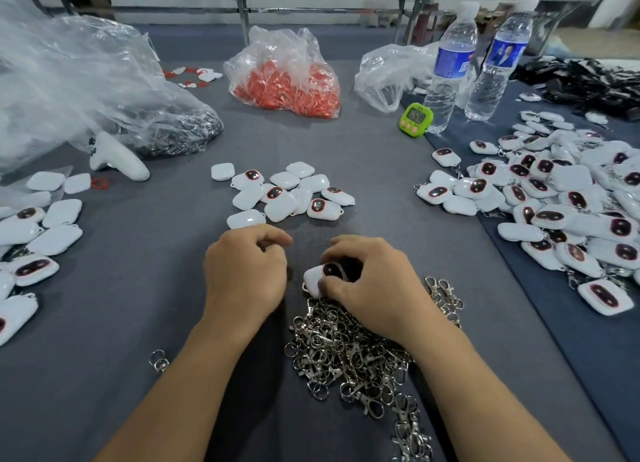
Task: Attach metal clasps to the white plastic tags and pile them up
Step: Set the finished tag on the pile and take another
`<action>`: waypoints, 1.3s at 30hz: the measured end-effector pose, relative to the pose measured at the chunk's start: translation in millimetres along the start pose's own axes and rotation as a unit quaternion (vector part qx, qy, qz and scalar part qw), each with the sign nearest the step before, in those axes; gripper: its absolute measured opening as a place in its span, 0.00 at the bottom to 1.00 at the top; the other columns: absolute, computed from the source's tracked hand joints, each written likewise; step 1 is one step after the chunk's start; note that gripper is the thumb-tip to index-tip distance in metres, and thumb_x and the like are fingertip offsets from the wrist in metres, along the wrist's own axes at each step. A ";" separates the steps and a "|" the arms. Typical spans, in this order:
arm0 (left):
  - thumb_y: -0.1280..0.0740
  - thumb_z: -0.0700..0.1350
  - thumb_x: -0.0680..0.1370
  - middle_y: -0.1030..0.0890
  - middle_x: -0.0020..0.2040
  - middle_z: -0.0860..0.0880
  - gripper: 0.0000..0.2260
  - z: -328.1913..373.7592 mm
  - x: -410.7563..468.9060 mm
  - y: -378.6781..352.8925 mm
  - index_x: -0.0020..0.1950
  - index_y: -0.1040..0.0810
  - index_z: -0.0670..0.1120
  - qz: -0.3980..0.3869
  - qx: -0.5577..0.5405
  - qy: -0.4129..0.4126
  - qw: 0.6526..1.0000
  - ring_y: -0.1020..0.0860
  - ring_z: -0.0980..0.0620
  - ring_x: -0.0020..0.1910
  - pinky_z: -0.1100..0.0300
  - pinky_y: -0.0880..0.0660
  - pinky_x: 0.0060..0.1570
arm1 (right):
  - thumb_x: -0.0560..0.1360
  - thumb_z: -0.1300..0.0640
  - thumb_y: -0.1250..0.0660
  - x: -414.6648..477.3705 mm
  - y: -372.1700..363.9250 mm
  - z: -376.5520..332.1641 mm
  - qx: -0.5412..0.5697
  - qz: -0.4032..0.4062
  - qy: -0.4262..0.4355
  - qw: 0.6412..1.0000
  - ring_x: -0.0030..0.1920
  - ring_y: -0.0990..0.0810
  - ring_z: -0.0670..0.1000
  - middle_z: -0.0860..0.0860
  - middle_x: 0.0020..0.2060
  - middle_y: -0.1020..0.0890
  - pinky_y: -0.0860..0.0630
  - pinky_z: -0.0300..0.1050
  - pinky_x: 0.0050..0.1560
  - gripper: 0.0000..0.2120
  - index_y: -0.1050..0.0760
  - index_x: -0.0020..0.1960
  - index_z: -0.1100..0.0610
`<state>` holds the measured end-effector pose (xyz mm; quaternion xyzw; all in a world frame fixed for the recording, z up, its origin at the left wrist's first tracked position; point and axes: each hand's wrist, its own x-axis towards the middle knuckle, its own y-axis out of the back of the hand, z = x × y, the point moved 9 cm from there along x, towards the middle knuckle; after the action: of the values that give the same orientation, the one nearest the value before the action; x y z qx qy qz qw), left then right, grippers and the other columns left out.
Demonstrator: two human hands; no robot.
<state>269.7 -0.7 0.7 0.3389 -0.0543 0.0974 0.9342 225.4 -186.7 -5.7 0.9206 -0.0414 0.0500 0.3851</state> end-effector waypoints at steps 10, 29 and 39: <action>0.29 0.64 0.66 0.18 0.41 0.62 0.12 31.9 -37.9 -38.3 0.46 0.16 0.63 -0.283 0.043 -0.179 0.941 0.21 0.60 0.43 0.65 0.28 0.42 | 0.73 0.52 0.23 1.8 27.7 24.3 0.138 0.122 -0.066 0.981 0.27 0.28 0.43 0.44 0.28 0.22 0.33 0.35 0.30 0.11 0.26 0.41 0.48; 0.21 0.51 0.70 0.15 0.34 0.60 0.07 11.6 -15.8 -20.2 0.40 0.14 0.65 -0.116 -0.165 -0.026 0.979 0.17 0.62 0.35 0.72 0.25 0.36 | 0.71 0.64 0.32 -0.9 9.2 31.8 0.420 0.050 -0.124 0.898 0.35 0.16 0.56 0.59 0.38 0.14 0.20 0.47 0.35 0.06 0.28 0.45 0.58; 0.26 0.40 0.76 0.15 0.31 0.49 0.07 26.8 -14.3 -36.9 0.40 0.12 0.49 -0.170 -0.277 -0.031 0.945 0.20 0.58 0.29 0.70 0.26 0.34 | 0.72 0.68 0.28 0.1 1.8 17.2 0.428 0.017 -0.091 0.899 0.29 0.25 0.49 0.53 0.31 0.20 0.28 0.38 0.28 0.06 0.16 0.46 0.60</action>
<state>262.8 -47.7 -4.2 0.0738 -0.0497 -0.0921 0.9918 226.2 -200.2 -16.5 0.9963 -0.0667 -0.0139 -0.0528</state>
